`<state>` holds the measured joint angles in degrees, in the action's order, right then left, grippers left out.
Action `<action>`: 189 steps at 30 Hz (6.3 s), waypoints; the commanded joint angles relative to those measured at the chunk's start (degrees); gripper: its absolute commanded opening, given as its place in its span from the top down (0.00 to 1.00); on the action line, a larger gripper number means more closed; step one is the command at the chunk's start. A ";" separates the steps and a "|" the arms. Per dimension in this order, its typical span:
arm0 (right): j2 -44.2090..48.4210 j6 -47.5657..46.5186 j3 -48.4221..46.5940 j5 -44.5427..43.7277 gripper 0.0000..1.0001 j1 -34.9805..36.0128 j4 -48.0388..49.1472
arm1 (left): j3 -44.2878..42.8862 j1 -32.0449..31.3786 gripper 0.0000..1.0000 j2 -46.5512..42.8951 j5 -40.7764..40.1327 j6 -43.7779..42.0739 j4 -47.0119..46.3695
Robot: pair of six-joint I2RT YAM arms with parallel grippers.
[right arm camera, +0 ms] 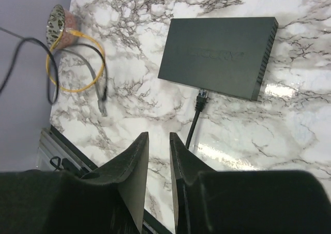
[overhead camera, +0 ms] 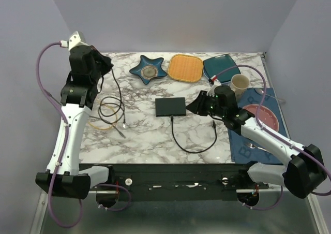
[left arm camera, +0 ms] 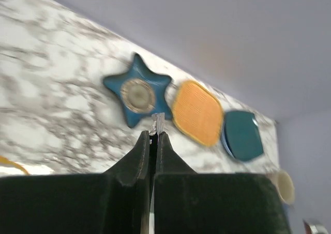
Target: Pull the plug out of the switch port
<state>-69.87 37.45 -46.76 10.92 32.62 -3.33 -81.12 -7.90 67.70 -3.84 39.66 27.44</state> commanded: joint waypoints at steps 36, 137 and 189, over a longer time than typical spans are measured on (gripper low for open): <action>3.86 -3.97 1.32 -4.59 0.69 0.78 -1.68 | 22.59 -13.63 0.01 0.42 14.55 21.24 -18.38; -33.04 -4.14 -20.03 -2.04 0.95 -0.54 0.96 | 50.36 -22.77 0.12 8.49 17.19 23.27 -49.33; -29.45 1.74 -11.78 12.28 0.99 -5.11 8.95 | 51.67 -22.77 0.27 23.44 20.36 25.47 -53.27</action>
<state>-97.97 37.80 -62.52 14.39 26.30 1.69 -31.48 -30.70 91.66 18.04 64.29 -24.62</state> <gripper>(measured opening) 0.014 0.732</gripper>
